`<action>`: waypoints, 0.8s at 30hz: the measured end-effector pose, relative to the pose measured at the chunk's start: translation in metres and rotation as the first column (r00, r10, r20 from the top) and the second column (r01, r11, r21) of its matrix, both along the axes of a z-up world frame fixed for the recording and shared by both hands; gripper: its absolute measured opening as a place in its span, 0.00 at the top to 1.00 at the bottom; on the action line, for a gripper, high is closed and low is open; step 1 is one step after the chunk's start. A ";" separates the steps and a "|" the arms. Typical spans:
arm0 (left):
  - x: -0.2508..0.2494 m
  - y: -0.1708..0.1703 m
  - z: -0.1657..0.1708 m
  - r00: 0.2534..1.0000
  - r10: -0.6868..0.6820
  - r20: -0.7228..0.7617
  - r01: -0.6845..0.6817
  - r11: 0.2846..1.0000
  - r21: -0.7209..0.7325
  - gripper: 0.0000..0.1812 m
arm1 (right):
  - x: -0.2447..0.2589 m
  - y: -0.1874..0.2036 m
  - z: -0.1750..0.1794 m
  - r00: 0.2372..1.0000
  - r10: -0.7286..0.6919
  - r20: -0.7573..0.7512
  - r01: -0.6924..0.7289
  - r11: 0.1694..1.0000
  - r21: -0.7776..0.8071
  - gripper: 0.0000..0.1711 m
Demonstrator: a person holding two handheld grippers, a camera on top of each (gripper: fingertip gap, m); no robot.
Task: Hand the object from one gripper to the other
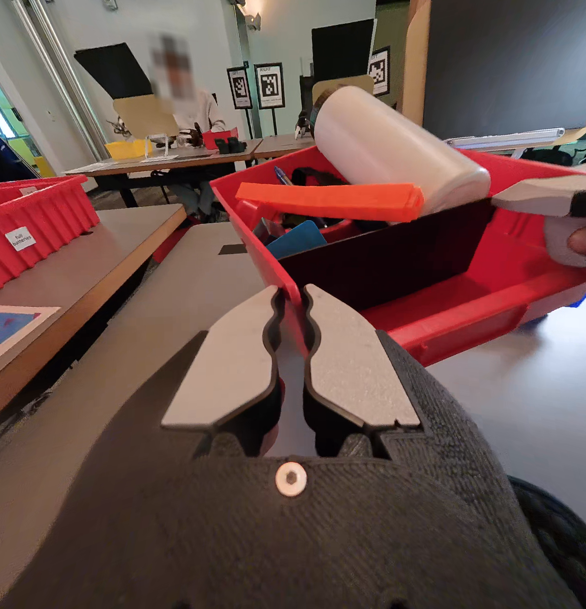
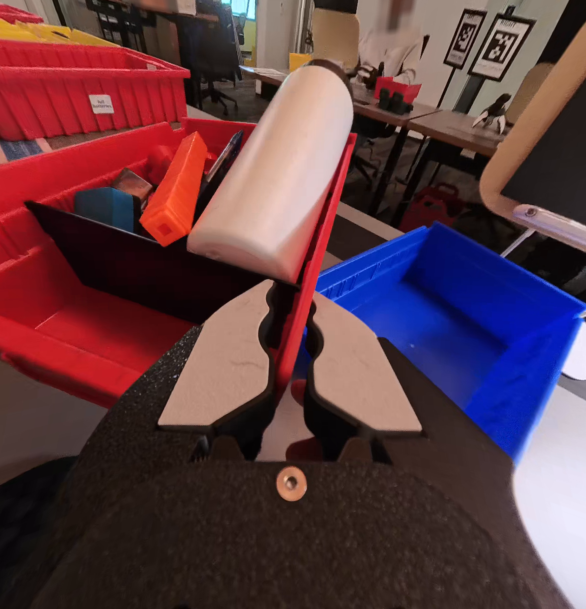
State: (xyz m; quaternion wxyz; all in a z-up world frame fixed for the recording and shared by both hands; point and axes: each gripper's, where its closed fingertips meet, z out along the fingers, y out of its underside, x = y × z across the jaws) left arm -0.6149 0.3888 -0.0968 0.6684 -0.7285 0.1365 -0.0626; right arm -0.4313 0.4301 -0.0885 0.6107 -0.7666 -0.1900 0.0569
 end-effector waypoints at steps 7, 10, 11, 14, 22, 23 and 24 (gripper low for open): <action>-0.026 0.006 -0.015 0.999 0.006 0.043 -0.007 1.000 0.025 0.95 | -0.026 0.005 -0.013 1.000 0.016 0.025 -0.016 1.000 0.005 0.90; -0.038 0.009 -0.025 0.999 0.024 0.037 -0.024 1.000 0.000 0.95 | -0.039 0.009 -0.030 0.999 0.043 0.002 -0.043 0.999 -0.033 0.89; -0.039 0.012 -0.031 0.999 0.026 0.033 -0.026 1.000 -0.011 0.96 | -0.042 0.011 -0.036 0.999 0.048 -0.006 -0.048 0.998 -0.048 0.89; -0.035 0.024 -0.061 0.999 0.013 0.034 -0.011 0.998 -0.060 0.95 | -0.040 0.018 -0.066 0.999 0.038 0.009 -0.036 0.994 -0.107 0.88; -0.030 0.032 -0.065 0.988 -0.054 -0.144 0.054 0.999 -0.001 0.84 | -0.005 -0.004 -0.074 0.981 0.157 0.113 -0.149 0.986 -0.071 0.71; -0.033 0.029 -0.060 0.982 -0.068 -0.177 0.068 0.998 -0.005 0.83 | 0.003 -0.012 -0.064 0.976 0.190 0.103 -0.185 0.981 -0.055 0.69; -0.033 0.024 -0.053 0.975 -0.095 -0.203 0.095 0.995 -0.009 0.83 | 0.013 -0.019 -0.057 0.973 0.213 0.089 -0.208 0.976 -0.063 0.69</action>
